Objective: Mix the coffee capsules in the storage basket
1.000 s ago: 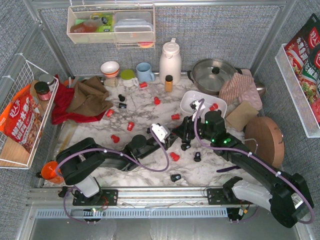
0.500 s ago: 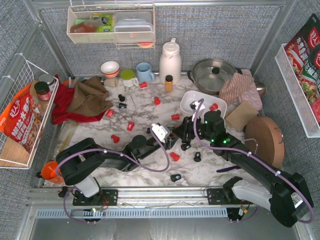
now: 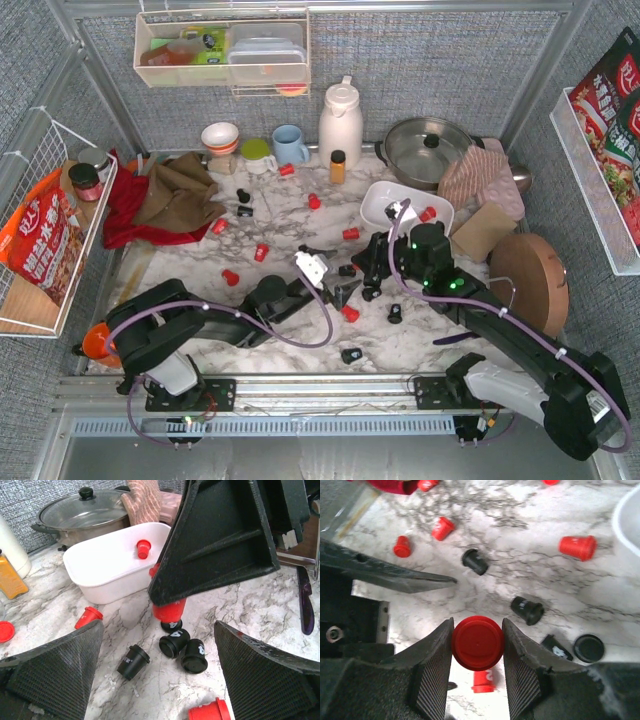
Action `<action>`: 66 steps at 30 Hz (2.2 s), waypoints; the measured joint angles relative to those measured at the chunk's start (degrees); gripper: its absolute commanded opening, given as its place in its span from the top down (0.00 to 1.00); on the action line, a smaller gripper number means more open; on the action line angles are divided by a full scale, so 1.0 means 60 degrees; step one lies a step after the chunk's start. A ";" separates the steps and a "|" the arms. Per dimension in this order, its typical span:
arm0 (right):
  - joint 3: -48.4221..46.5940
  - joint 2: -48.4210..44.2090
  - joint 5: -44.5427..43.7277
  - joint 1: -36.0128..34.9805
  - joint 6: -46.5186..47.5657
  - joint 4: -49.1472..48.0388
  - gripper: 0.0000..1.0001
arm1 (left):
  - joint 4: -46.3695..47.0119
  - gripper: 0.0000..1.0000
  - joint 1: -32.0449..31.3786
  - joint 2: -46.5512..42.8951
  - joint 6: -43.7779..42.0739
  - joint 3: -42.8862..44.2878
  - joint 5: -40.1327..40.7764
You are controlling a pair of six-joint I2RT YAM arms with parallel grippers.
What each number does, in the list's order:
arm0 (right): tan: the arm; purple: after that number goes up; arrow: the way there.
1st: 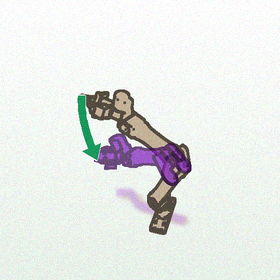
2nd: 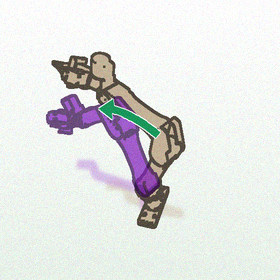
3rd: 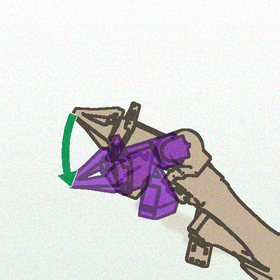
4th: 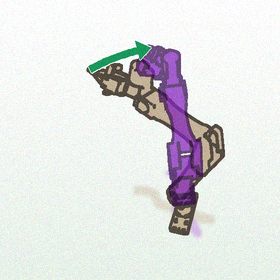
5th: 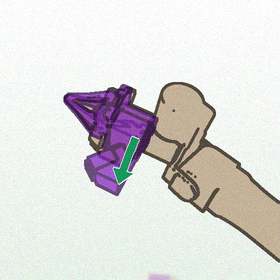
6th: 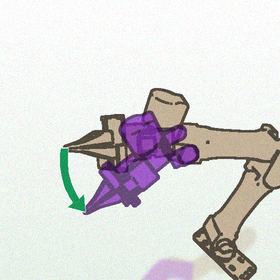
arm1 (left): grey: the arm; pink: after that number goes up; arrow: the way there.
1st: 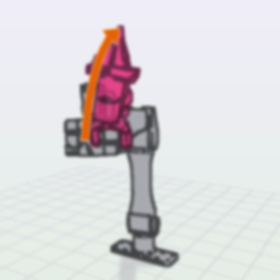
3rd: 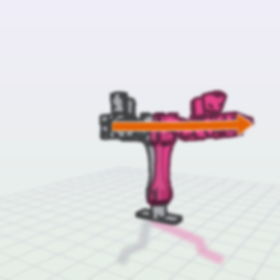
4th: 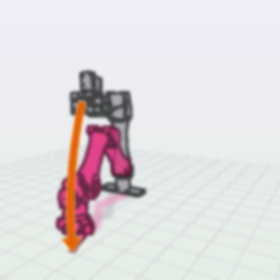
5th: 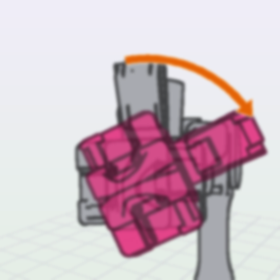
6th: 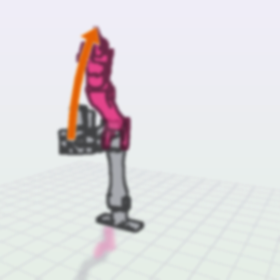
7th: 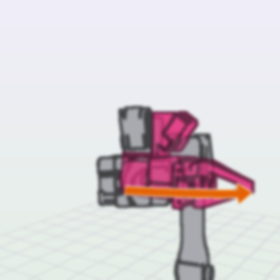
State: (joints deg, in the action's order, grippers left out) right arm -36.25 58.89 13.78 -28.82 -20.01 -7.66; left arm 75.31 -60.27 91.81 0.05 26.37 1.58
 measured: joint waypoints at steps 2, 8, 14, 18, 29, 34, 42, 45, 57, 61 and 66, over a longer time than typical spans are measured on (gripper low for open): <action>0.0000 -0.0117 -0.0601 0.0000 0.0175 0.0240 0.82 | -0.0011 0.01 0.0000 -0.0073 0.0011 -0.0102 0.0091; -0.0102 -0.0324 -0.3829 0.0004 0.0852 0.0816 0.82 | -0.0568 0.01 -0.0004 -0.0470 0.0382 -0.0135 0.1388; 0.0033 0.0171 -0.6936 0.0532 0.1370 0.0149 0.80 | -0.2681 0.01 -0.0004 -0.1158 0.1067 0.0419 0.3523; -0.0474 0.1497 -0.7603 0.1231 0.1577 -0.0597 0.74 | -0.4583 0.01 0.0000 -0.1555 0.1712 0.0936 0.4135; -0.3337 0.5271 -0.7195 0.2670 0.1548 -0.0441 0.18 | -0.8648 0.01 0.0015 -0.2014 0.2962 0.1235 0.3996; -0.4029 0.5322 -0.6918 0.2725 0.1344 0.0525 0.15 | -0.9439 0.03 0.0007 -0.1996 0.2779 0.1523 0.2732; -0.3340 0.3829 -0.6164 0.2448 0.1042 0.1581 0.18 | -1.0025 0.10 -0.0004 -0.1902 0.2481 0.1949 0.0976; -0.2612 0.3005 -0.5788 0.2062 0.0929 0.1891 0.19 | -1.0076 0.10 -0.0095 -0.1698 0.2386 0.2142 0.0393; -0.0492 0.0295 -0.4972 0.1555 0.0652 0.2320 0.18 | -1.0397 0.05 -0.0652 0.0357 0.2248 0.3490 -0.0291; -0.0390 0.0047 -0.4798 0.1555 0.0572 0.2328 0.18 | -1.0604 0.08 -0.0652 0.0889 0.2251 0.3865 -0.0266; -0.0266 -0.0007 -0.4681 0.1555 0.0539 0.2251 0.18 | -1.0874 0.23 -0.0656 0.1413 0.2288 0.4025 -0.0375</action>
State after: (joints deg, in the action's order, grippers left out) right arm -37.85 58.85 -14.31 -19.49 -16.78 5.85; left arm 10.07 -64.20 100.29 13.78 50.52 -0.67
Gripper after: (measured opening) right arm 0.818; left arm 0.854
